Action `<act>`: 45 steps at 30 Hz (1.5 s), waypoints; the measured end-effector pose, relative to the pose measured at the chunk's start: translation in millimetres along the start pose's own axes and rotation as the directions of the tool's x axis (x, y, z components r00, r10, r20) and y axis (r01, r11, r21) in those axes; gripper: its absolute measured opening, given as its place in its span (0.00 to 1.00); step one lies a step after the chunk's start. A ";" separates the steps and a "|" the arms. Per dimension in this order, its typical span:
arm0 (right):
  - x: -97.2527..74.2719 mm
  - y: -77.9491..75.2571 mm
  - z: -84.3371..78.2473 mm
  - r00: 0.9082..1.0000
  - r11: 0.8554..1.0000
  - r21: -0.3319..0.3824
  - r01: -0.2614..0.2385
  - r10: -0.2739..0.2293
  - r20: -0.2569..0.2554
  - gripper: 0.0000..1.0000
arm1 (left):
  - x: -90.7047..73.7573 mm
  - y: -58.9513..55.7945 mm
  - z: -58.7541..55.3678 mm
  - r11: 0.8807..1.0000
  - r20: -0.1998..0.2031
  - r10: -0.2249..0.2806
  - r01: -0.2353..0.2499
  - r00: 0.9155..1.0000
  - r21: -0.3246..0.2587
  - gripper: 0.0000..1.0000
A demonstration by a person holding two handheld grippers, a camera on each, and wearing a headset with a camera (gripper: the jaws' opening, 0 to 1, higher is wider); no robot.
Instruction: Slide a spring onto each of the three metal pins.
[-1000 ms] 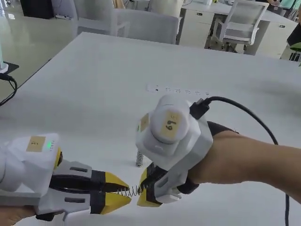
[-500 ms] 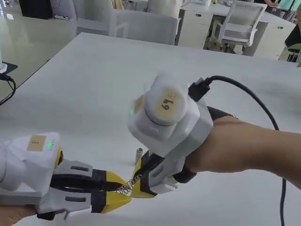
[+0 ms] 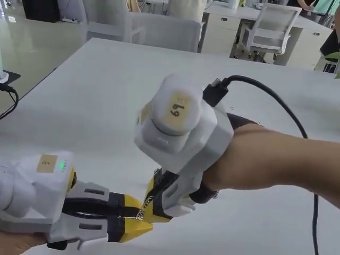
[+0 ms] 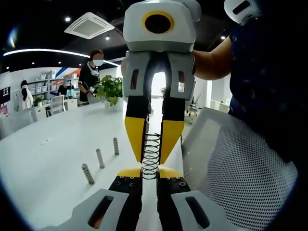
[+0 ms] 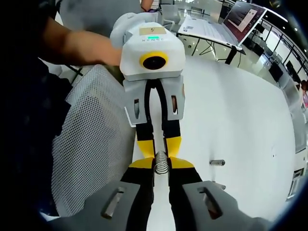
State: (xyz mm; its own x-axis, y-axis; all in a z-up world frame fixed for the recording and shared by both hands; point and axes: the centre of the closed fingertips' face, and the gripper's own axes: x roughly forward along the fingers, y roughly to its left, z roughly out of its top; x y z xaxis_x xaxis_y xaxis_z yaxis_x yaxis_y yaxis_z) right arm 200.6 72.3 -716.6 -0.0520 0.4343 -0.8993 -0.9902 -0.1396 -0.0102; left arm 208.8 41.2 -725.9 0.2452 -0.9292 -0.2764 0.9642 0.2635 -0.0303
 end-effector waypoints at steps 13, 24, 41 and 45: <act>-0.1 -0.4 -4.6 1.000 1.000 0.009 0.004 -0.003 -0.018 0.07 | 6.6 -0.1 -0.2 1.000 -0.006 -0.004 0.004 1.000 0.011 0.03; -0.3 -3.0 -7.6 1.000 1.000 0.012 0.009 -0.008 -0.024 0.07 | 12.9 2.3 -0.2 1.000 -0.008 -0.004 0.004 1.000 0.018 0.03; -5.1 -13.9 -14.5 0.999 0.999 0.025 0.028 -0.028 -0.027 0.07 | 6.8 10.5 -11.1 0.999 -0.038 0.038 -0.039 0.999 -0.017 0.21; -8.3 -18.7 -18.1 0.999 0.999 0.033 0.042 -0.041 -0.029 0.07 | 4.4 13.1 -12.7 0.998 -0.037 0.057 -0.058 0.998 -0.021 0.25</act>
State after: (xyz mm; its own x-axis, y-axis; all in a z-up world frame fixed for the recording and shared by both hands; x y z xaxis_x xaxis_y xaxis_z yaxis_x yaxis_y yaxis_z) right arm 221.9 55.2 -716.9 -0.0077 0.4134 -0.9105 -0.9952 -0.0919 -0.0333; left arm 221.2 43.8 -739.7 0.2960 -0.9025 -0.3130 0.9461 0.3221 -0.0340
